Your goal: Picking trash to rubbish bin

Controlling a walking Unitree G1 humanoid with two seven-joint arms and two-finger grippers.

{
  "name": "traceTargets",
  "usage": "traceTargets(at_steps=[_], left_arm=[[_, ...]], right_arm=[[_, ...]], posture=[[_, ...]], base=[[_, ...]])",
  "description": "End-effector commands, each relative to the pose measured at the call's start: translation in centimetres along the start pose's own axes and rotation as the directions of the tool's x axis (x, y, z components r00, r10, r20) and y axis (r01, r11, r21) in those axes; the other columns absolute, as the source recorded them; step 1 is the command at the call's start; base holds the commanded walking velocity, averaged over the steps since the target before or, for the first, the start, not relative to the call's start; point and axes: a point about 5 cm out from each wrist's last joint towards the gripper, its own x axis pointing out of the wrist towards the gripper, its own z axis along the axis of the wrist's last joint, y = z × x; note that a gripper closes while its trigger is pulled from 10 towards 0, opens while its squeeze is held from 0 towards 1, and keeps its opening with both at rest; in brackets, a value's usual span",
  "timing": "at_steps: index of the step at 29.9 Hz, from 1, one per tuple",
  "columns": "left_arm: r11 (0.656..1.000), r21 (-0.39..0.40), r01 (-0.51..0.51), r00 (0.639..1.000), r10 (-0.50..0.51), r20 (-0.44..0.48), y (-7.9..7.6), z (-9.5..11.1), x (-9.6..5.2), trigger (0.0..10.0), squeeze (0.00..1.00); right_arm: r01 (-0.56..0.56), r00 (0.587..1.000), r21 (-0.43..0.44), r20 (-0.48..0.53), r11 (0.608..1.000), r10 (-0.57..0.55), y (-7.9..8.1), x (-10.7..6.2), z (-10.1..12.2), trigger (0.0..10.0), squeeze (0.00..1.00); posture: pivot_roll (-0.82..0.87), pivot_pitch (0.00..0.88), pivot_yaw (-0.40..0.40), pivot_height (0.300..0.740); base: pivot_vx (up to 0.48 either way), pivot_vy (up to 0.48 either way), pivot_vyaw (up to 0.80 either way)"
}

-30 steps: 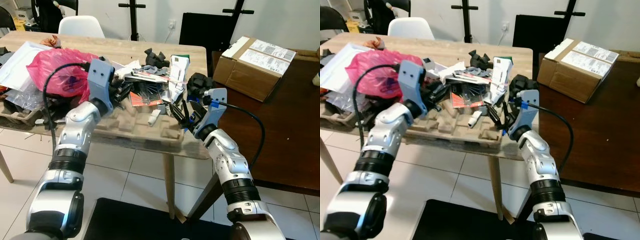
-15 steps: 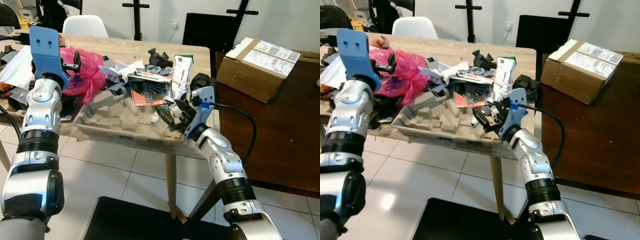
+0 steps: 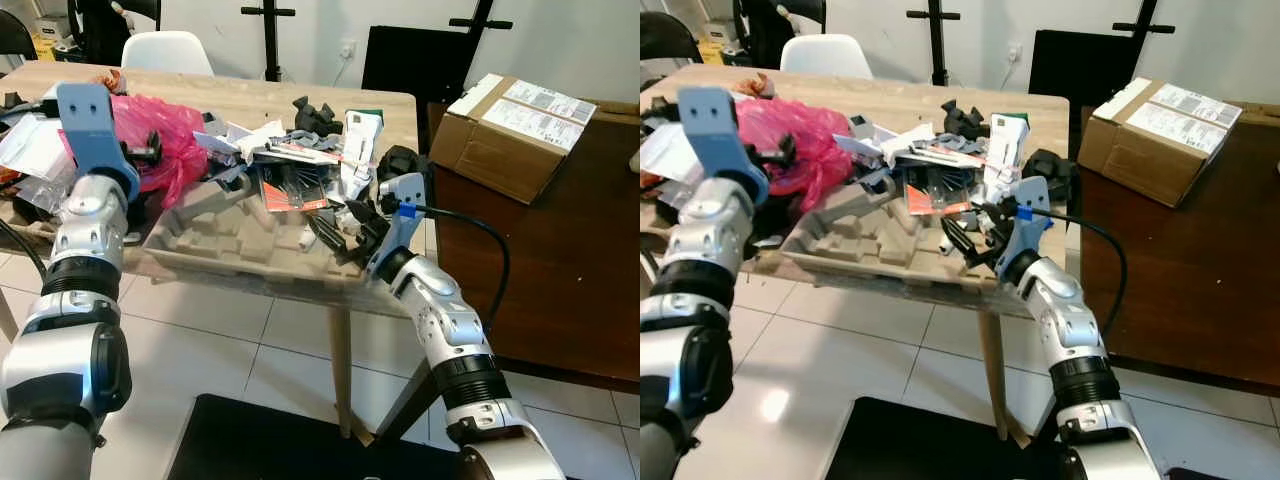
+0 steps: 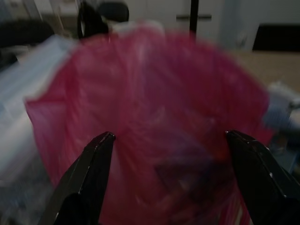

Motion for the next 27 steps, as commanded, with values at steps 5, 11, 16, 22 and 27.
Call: traceTargets(at_steps=[5,11,16,22,27], left_arm=[[0.994,0.102,0.044,0.994,-0.034,-0.099,-0.4,-1.3,0.0,9.7,0.0],[0.99,0.123,0.074,0.992,-0.061,-0.109,-0.5,-1.4,0.1,0.0,0.0],[0.989,0.125,0.078,0.993,-0.067,-0.092,-0.6,-1.0,0.2,0.0,0.0],[0.989,0.134,0.069,0.996,-0.061,-0.06,-0.5,-0.2,0.4,0.0,0.0],[0.99,0.134,0.052,0.998,-0.047,-0.036,-0.2,0.4,0.5,0.0,0.0]], right_arm=[[-0.001,1.0,-0.002,0.008,1.0,0.001,0.0,0.0,0.0,10.0,0.0],[0.008,1.0,-0.001,0.013,1.0,-0.008,0.0,0.0,0.0,10.0,0.0],[0.014,1.0,-0.001,0.015,1.0,-0.014,-0.1,-0.1,0.0,10.0,0.0],[0.021,1.0,-0.001,0.02,1.0,-0.021,-0.2,-0.1,0.0,10.0,0.0],[0.025,0.999,-0.001,0.021,1.0,-0.025,-0.2,-0.1,0.1,10.0,0.0]], posture=[[-0.02,0.112,0.065,0.74],[-0.02,0.105,0.073,0.74],[-0.02,0.1,0.076,0.74],[-0.01,0.098,0.08,0.74],[-0.01,0.102,0.08,0.74]], base=[[0.0,0.0,0.0],[0.0,0.0,0.0],[0.0,0.0,0.0],[0.0,0.0,0.0],[0.0,0.0,0.0]])
